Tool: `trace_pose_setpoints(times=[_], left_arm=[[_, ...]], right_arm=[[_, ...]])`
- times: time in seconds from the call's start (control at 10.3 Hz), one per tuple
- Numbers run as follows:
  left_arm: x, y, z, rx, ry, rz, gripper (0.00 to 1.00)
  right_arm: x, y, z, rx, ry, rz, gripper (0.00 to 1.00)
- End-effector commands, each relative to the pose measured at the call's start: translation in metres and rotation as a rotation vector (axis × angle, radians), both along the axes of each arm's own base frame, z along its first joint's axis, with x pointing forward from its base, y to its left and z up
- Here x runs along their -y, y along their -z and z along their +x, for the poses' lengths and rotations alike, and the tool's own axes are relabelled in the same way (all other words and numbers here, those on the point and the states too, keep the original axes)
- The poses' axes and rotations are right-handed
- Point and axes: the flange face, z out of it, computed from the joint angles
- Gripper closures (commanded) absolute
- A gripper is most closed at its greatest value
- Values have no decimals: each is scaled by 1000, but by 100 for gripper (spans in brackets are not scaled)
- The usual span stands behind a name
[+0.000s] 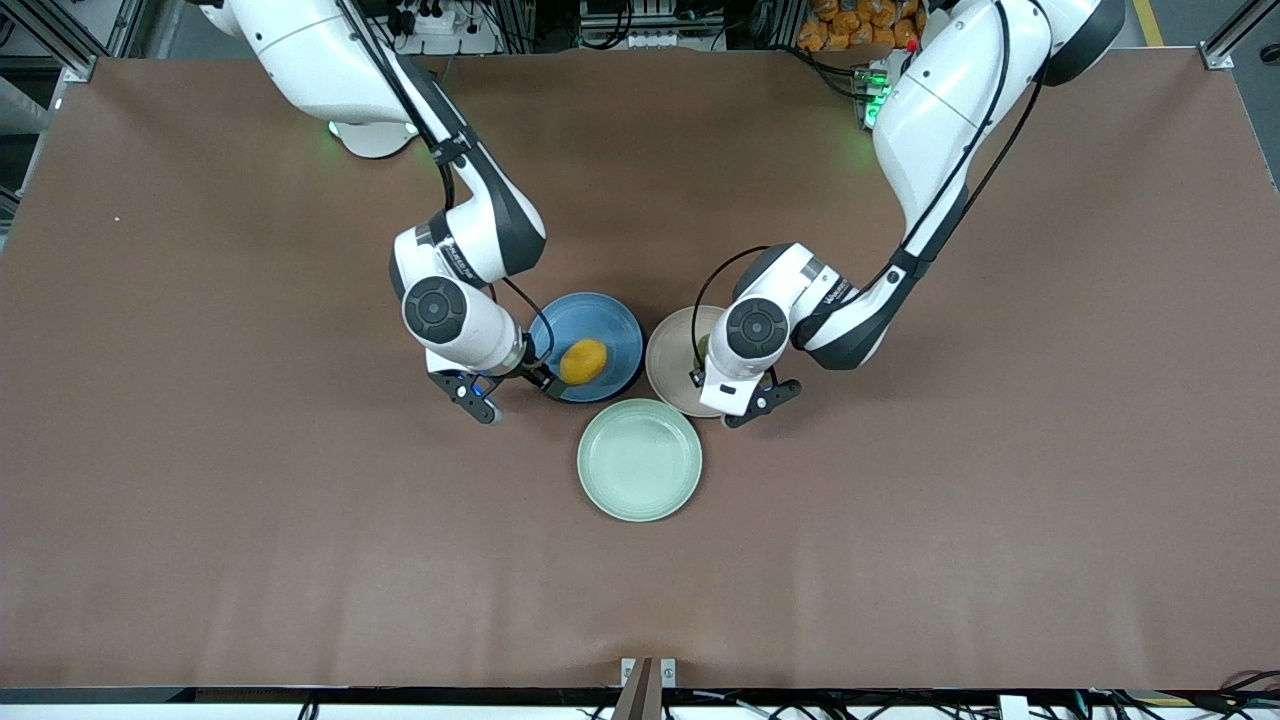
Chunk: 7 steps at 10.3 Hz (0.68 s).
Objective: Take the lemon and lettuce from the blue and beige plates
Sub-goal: 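Grasp the lemon with the right gripper while the left gripper grasps the lettuce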
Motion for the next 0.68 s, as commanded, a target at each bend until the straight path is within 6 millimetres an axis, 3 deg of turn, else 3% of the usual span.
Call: trace_pose_setpoints(times=[0.0, 0.19, 0.39, 0.58], left_arm=[[-4, -45, 7, 41, 2, 46, 100], [-19, -92, 14, 44, 7, 81, 100], [-53, -127, 24, 18, 29, 115, 100], [-100, -150, 39, -23, 96, 131, 100]], right_arm=[[-17, 3, 3, -2, 37, 13, 0], [-30, 19, -3, -17, 18, 5, 0], [-43, 25, -8, 2, 18, 10, 0], [-52, 29, -12, 0, 10, 11, 0]])
